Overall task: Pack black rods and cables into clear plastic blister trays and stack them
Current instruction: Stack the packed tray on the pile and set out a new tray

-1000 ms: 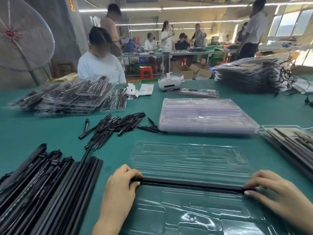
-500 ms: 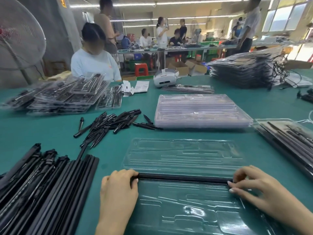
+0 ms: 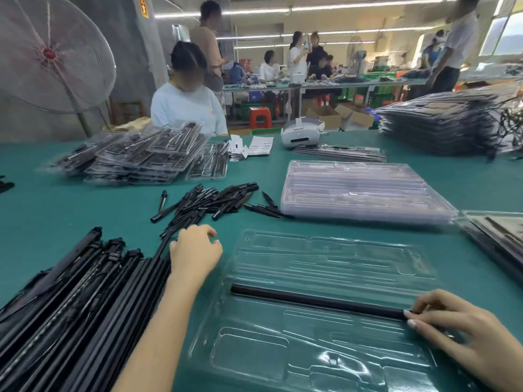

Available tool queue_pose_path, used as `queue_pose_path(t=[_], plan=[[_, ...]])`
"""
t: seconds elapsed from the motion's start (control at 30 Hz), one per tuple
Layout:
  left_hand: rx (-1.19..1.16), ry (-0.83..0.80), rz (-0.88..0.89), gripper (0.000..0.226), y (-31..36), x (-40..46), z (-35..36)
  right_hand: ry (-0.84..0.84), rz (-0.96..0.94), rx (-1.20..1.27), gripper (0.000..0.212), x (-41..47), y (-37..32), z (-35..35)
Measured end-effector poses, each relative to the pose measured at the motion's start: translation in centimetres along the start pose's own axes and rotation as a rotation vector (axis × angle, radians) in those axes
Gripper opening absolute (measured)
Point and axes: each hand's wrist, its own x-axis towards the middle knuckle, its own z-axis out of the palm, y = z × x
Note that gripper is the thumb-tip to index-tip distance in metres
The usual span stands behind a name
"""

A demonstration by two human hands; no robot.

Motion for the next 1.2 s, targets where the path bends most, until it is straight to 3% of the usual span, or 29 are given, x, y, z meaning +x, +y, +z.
queue_pose_path(t=[0.17, 0.3, 0.43, 0.6, 0.73, 0.87, 1.1, 1.2], plan=[[0.222, -0.180, -0.065, 0.039, -2.1, 4.8, 2.6, 0.022, -0.014, -0.006, 0.016, 0.4, 0.0, 0.3], [0.240, -0.037, 0.033, 0.036, -3.1, 5.6, 4.0, 0.005, -0.016, 0.016, 0.015, 0.7, 0.2, 0.6], [0.327, 0.038, 0.016, 0.033, -2.1, 6.1, 3.6, -0.017, 0.020, 0.067, 0.017, 0.6, 0.5, 0.8], [0.414, -0.006, 0.002, 0.039, -2.1, 6.8, 3.1, -0.042, 0.040, 0.123, 0.024, 0.5, 0.8, 0.8], [0.450, 0.031, 0.062, 0.029, -3.1, 6.6, 3.5, -0.054, 0.042, 0.137, 0.029, 0.3, 1.0, 1.0], [0.314, 0.072, 0.176, 0.003, -3.5, 6.2, 3.1, -0.050, 0.065, 0.161, 0.028, 0.2, 1.0, 1.0], [0.051, 0.002, 0.027, 0.028, -3.6, 4.8, 2.0, -0.056, 0.074, 0.190, 0.019, 0.2, 1.1, 0.9], [-0.009, 0.005, 0.111, 0.028, -1.6, 3.3, 1.1, -0.061, 0.076, 0.196, 0.017, 0.2, 1.1, 0.9]])
